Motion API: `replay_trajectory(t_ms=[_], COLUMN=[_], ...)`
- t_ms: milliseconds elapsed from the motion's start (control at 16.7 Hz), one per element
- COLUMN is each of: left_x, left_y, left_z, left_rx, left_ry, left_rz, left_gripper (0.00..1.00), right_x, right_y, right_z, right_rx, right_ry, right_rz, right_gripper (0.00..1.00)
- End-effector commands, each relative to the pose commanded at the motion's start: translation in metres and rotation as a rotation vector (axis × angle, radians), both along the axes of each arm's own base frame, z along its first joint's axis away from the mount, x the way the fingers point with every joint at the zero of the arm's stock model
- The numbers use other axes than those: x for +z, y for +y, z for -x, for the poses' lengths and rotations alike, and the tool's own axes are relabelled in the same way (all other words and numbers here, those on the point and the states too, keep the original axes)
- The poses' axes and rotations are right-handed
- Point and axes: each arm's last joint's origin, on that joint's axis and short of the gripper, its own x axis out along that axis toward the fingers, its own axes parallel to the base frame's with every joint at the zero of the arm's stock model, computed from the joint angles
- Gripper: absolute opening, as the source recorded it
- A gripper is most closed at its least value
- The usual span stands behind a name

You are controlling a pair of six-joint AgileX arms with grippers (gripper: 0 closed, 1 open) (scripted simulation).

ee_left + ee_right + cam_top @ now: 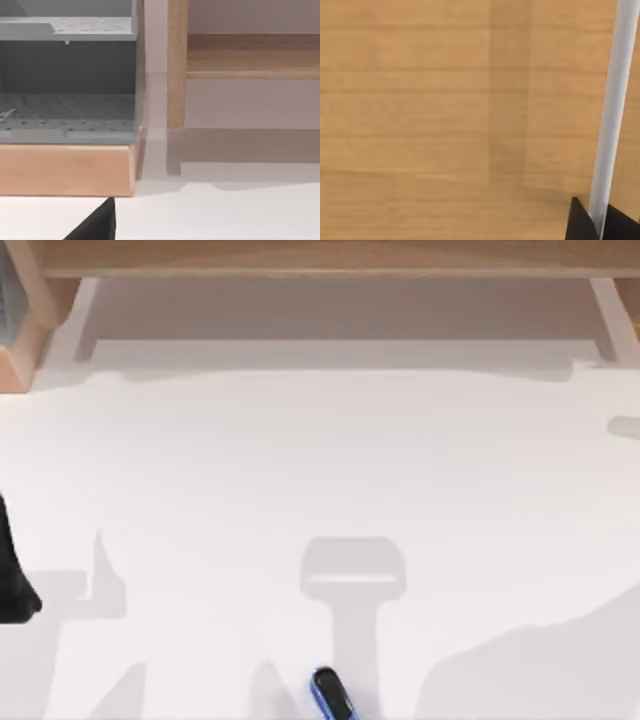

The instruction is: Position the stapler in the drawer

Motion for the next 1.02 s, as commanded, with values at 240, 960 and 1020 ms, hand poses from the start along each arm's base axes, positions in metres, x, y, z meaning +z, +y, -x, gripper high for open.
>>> replay_trajectory(t_ms=[240,960,1020], left_x=[0.0,0.0,0.0], left_y=[0.0,0.0,0.0], left_z=[0.0,0.0,0.0], left_rx=[0.0,0.0,0.0], left_ry=[0.0,0.0,0.0], left_rz=[0.0,0.0,0.0], left_gripper=[1.0,1.0,1.0], right_x=[-0.001,-0.001,-0.001], right_y=[-0.001,-0.001,-0.001], right_z=[0.001,0.064,0.064], right_rx=[-0.004,-0.004,-0.004], right_ry=[0.004,0.004,0.004], right_rz=[-0.004,-0.004,-0.004], right_gripper=[0.0,0.0,0.0])
